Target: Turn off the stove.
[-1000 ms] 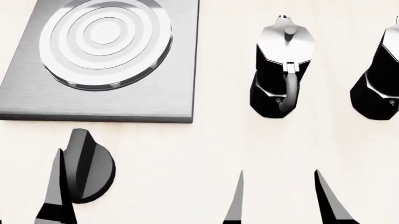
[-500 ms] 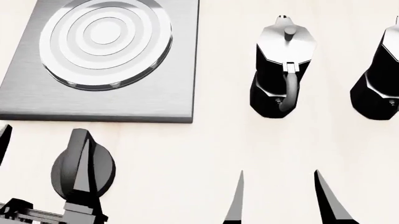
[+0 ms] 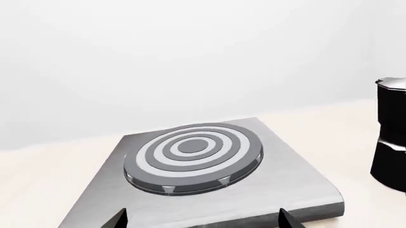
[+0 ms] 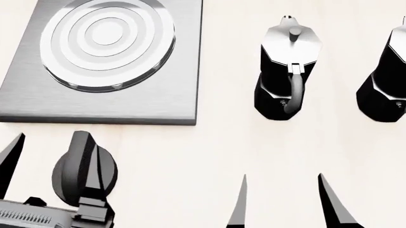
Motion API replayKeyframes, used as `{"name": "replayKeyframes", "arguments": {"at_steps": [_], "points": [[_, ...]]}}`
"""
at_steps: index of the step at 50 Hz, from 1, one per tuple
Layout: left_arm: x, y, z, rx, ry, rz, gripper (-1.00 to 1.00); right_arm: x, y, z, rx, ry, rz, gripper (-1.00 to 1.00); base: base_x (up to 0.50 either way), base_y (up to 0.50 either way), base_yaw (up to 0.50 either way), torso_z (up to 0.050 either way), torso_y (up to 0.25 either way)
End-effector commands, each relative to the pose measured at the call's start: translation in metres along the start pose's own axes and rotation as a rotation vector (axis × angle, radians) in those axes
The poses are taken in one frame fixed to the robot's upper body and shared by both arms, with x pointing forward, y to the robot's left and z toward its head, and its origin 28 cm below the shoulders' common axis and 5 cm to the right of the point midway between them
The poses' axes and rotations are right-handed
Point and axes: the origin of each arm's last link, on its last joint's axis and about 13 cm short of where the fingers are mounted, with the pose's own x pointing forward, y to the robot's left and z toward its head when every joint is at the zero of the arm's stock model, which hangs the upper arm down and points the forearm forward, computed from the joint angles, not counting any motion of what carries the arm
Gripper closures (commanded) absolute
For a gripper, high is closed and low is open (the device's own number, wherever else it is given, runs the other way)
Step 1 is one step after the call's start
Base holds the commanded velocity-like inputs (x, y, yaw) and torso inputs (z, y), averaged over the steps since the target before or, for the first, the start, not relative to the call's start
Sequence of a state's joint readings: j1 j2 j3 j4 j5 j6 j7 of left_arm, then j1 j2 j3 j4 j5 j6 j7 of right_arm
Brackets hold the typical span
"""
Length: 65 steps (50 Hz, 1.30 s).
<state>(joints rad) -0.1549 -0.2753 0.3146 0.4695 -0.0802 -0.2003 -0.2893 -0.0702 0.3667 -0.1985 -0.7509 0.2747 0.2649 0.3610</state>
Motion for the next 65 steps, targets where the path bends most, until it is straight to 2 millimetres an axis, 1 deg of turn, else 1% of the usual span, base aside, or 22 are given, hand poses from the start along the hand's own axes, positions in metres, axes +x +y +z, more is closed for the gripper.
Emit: {"name": "replayKeyframes", "arguments": {"at_steps": [1, 9, 21, 50, 65], "points": [[0.004, 0.001, -0.020, 0.017, 0.048, 0.029, -1.00, 0.000, 0.000, 0.000, 0.000, 0.002, 0.002, -1.00, 0.00, 0.00, 0.00, 0.000, 0.000], [0.007, 0.002, -0.029, 0.025, 0.074, 0.052, -1.00, 0.000, 0.000, 0.000, 0.000, 0.001, 0.003, -1.00, 0.00, 0.00, 0.00, 0.000, 0.000], [0.007, 0.002, -0.036, 0.029, 0.094, 0.076, -1.00, 0.000, 0.000, 0.000, 0.001, 0.002, 0.005, -1.00, 0.00, 0.00, 0.00, 0.000, 0.000], [0.009, 0.002, -0.050, 0.030, 0.141, 0.085, -1.00, 0.000, 0.001, -0.001, 0.004, 0.004, 0.009, -1.00, 0.00, 0.00, 0.00, 0.000, 0.000], [0.007, 0.003, -0.053, 0.029, 0.158, 0.094, -1.00, 0.000, 0.000, -0.001, 0.003, 0.004, 0.010, -1.00, 0.00, 0.00, 0.00, 0.000, 0.000]]}}
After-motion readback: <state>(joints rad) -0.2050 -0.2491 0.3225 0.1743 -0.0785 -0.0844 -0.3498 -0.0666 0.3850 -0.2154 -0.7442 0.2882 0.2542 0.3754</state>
